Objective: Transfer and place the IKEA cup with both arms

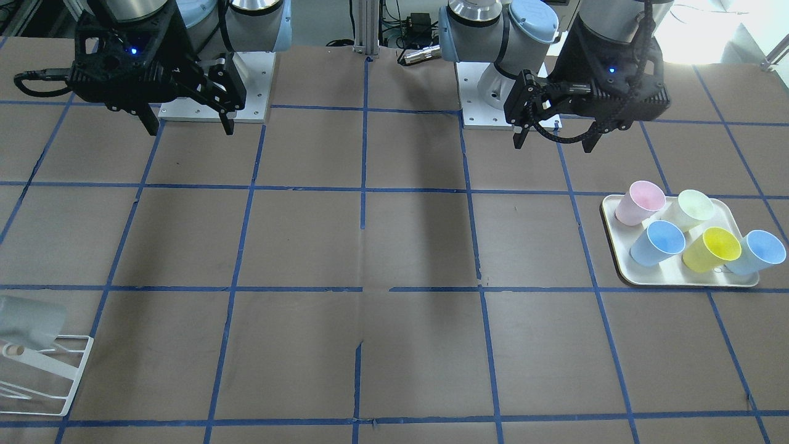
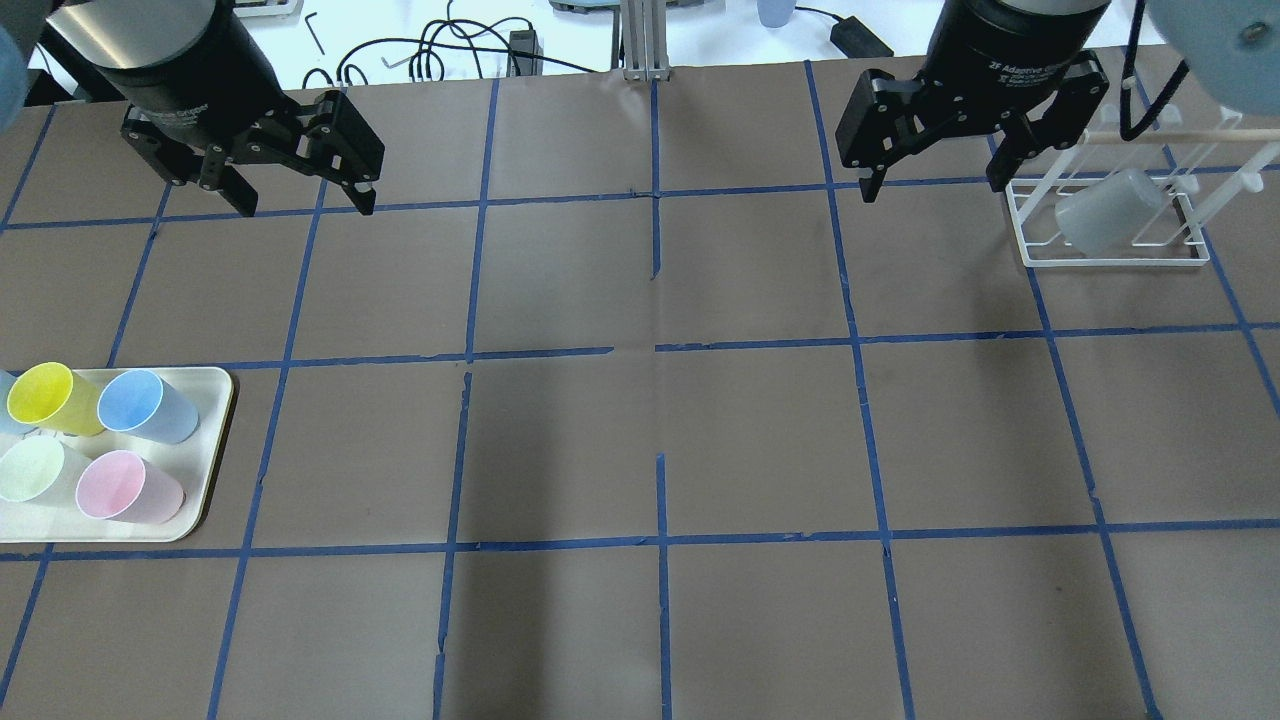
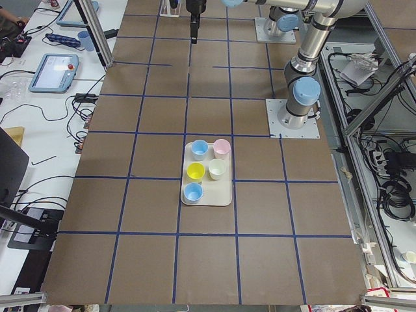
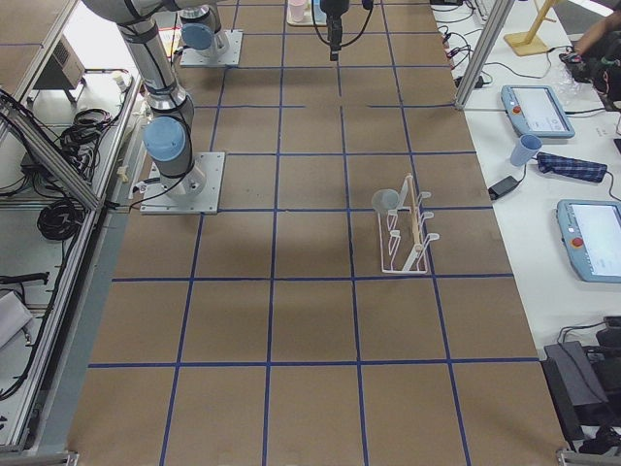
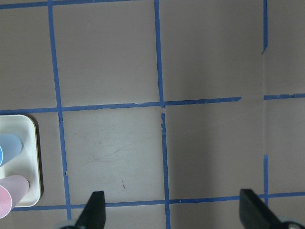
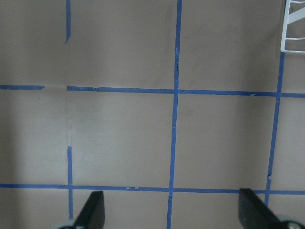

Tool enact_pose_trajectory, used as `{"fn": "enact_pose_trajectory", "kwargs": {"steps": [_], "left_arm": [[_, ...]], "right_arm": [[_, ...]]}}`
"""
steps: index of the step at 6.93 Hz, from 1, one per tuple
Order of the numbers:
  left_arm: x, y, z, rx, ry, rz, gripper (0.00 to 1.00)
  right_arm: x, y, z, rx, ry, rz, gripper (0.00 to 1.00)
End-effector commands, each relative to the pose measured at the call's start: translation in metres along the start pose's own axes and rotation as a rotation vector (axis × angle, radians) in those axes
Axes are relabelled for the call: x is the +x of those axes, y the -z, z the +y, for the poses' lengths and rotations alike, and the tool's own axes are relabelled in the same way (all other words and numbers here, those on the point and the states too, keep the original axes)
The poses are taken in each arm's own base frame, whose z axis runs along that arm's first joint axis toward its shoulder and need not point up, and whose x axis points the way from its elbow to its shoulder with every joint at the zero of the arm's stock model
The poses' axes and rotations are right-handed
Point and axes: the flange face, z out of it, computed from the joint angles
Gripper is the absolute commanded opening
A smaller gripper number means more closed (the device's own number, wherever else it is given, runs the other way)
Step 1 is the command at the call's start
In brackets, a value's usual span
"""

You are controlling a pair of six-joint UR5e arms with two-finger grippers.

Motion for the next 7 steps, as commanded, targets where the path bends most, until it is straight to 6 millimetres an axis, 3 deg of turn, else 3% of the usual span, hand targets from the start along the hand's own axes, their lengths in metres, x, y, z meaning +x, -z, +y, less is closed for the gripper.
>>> {"fn": "enact_pose_trajectory", "kwargs": {"steps": [1,2,3,5,7], "left_arm": [[0.003,-0.003,0.000,-0.006,0.001,0.001,1.00],[0.003,-0.002,-0.001,-0.003,0.001,-0.001,1.00],[0.003,-0.001,0.001,-0.002,0.001,-0.001,1.00],[0.003,-0.002,0.001,-0.003,0.001,0.000,1.00],[0.003,-0.002,0.001,-0.003,0.001,0.000,1.00]], "right_arm": [[0.012,0.000,-0.005,0.004,-0.015,0.003,1.00],[0.032,0.006,-0.011,0.016,-0.052,-0.002,1.00],[0.066,0.013,-0.019,0.030,-0.085,0.000,1.00],[0.141,0.017,-0.028,0.050,-0.018,-0.003,1.00],[0.191,0.012,-0.026,0.046,0.175,-0.002,1.00]]}}
